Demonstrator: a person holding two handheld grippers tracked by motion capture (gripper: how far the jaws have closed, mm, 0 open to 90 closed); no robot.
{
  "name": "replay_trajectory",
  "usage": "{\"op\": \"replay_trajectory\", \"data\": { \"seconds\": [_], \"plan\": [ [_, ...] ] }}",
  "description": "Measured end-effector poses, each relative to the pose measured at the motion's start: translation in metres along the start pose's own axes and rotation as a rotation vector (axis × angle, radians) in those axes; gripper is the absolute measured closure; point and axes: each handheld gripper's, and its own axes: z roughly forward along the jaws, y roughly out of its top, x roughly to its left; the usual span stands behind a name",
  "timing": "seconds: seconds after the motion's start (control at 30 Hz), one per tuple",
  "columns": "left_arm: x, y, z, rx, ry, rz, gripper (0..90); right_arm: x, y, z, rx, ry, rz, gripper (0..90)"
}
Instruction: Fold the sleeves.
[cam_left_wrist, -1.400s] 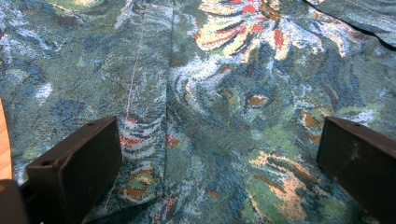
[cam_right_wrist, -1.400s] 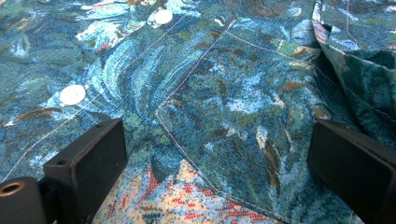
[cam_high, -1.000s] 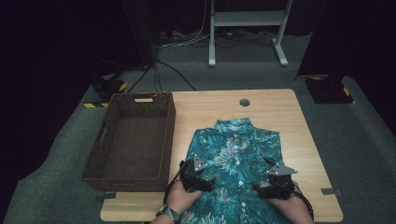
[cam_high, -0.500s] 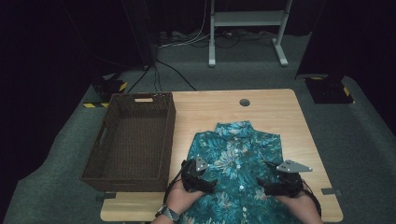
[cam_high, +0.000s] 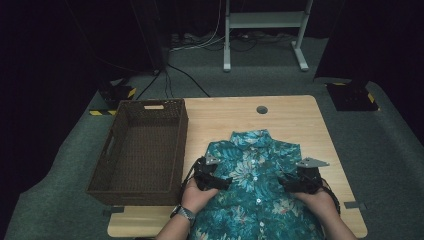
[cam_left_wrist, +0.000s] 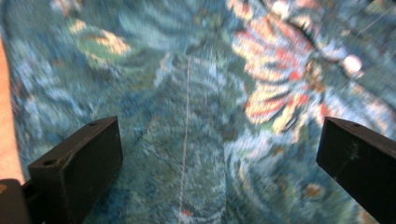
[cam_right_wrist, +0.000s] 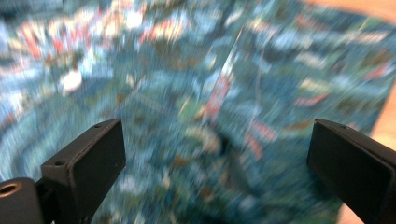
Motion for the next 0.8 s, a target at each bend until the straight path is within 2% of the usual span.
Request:
{"op": "replay_trajectory", "data": {
  "seconds": [0.1, 0.13, 0.3, 0.4, 0.47, 0.53, 0.6, 0.67, 0.8],
  "plan": [
    [-0.004, -0.002, -0.001, 0.006, 0.012, 0.014, 0.2, 0.005, -0.008, 0.004, 0.039, -0.005, -0.024, 3.3],
    [-0.007, -0.003, -0.001, 0.011, 0.017, 0.03, 0.1, 0.006, -0.011, 0.005, 0.044, -0.013, -0.038, 1.7],
    [-0.021, -0.01, -0.004, 0.034, 0.031, 0.107, 0.1, 0.012, -0.02, -0.001, 0.032, -0.015, -0.055, 0.7],
    [-0.023, -0.009, -0.004, 0.046, 0.031, 0.117, 0.0, 0.013, -0.023, -0.005, 0.033, -0.013, -0.055, 0.4],
    [-0.022, -0.006, -0.004, 0.061, 0.031, 0.104, 0.0, 0.013, -0.024, -0.005, 0.032, -0.016, -0.056, 0.3],
    [-0.02, -0.003, -0.004, 0.061, 0.067, 0.073, 0.0, 0.013, -0.024, -0.005, 0.033, -0.016, -0.054, 0.2],
    [-0.015, 0.001, -0.006, 0.032, 0.081, 0.045, 0.4, 0.013, -0.024, -0.005, 0.032, -0.017, -0.054, 0.2],
    [-0.011, 0.005, -0.008, 0.011, 0.085, 0.04, 0.3, 0.013, -0.024, -0.005, 0.032, -0.019, -0.053, 0.2],
    [0.0, 0.015, -0.008, -0.027, 0.109, 0.001, 0.4, 0.013, -0.024, -0.005, 0.031, -0.019, -0.053, 0.3]
  ]
}}
